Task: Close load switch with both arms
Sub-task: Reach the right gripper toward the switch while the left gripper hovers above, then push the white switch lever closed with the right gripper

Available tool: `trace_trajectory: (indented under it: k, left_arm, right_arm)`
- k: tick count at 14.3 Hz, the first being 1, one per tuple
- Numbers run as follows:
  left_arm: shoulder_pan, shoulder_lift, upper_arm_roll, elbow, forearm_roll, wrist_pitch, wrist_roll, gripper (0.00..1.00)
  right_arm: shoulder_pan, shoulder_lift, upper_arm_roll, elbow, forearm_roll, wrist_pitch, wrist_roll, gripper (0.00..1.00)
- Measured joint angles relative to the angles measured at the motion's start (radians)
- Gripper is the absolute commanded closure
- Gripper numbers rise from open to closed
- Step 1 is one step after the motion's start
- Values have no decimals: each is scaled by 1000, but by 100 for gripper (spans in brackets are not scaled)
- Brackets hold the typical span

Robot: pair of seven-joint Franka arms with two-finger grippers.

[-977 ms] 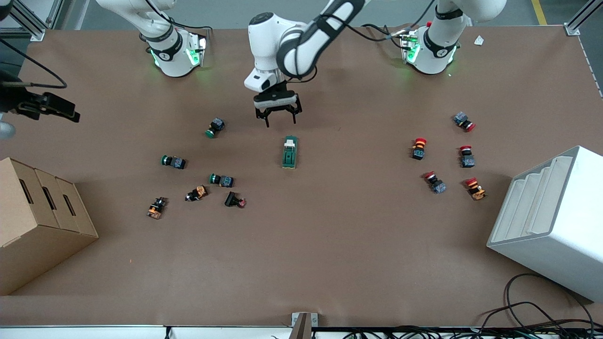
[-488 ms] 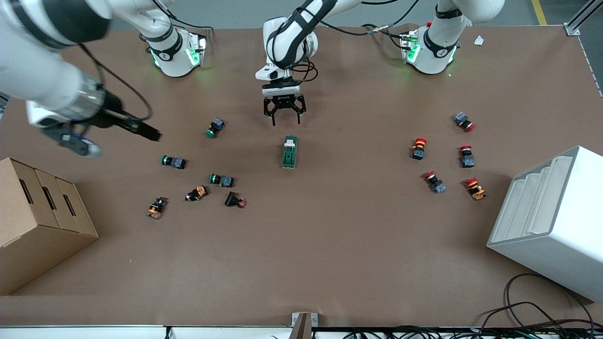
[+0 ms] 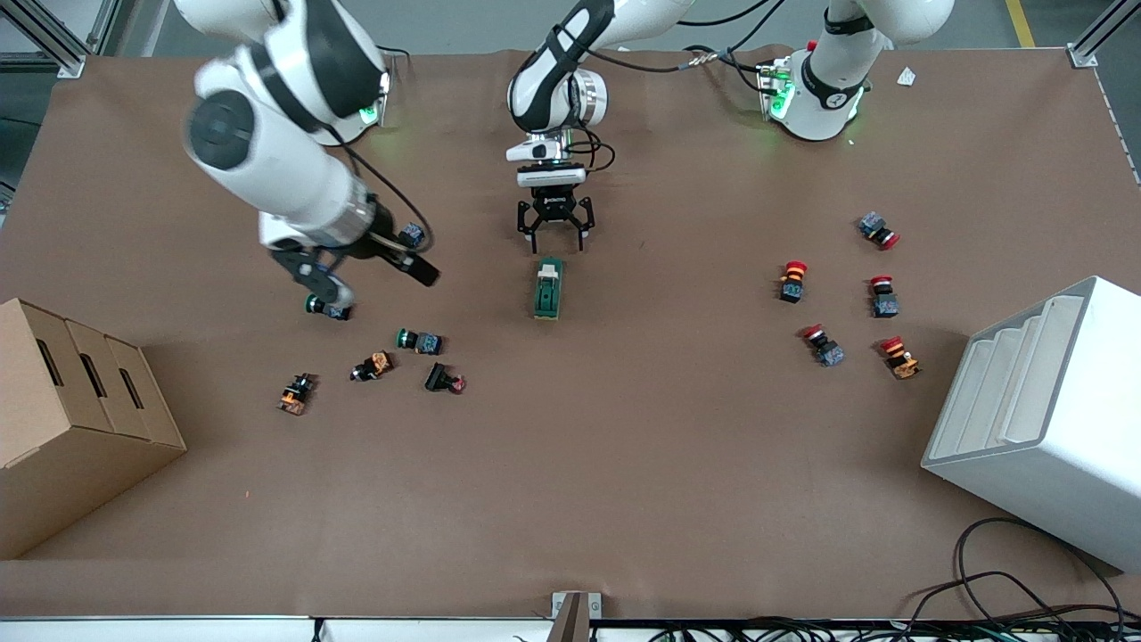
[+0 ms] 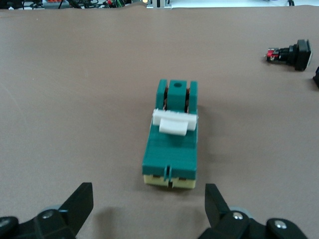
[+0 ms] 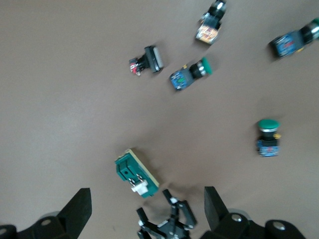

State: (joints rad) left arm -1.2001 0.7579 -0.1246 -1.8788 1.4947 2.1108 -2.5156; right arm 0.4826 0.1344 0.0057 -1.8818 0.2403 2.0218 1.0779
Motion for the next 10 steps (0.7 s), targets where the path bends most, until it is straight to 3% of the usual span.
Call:
trace_trajectory:
  k: [4, 10]
  left_arm:
    - [-30, 37, 0, 0, 90, -86, -84, 2]
    - [-75, 105, 0, 5, 191, -240, -191, 2]
  right_arm:
    - [117, 120, 0, -32, 18, 217, 151, 0]
    - [257, 227, 0, -152, 31, 553, 278, 0]
